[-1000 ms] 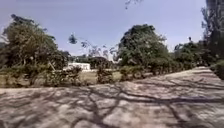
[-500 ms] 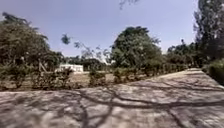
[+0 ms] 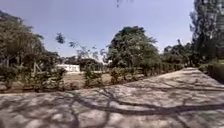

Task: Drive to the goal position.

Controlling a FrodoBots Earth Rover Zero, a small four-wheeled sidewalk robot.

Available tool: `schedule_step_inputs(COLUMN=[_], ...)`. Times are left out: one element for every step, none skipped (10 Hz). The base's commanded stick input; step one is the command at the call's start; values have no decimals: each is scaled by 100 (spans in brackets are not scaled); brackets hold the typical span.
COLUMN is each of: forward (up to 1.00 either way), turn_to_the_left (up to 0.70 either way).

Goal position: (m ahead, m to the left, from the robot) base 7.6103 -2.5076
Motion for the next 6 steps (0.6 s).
schedule_step_inputs(forward=[50,50,50,50,50,50], turn_to_the_left=[-50,-50,-50,-50,-50,-50])
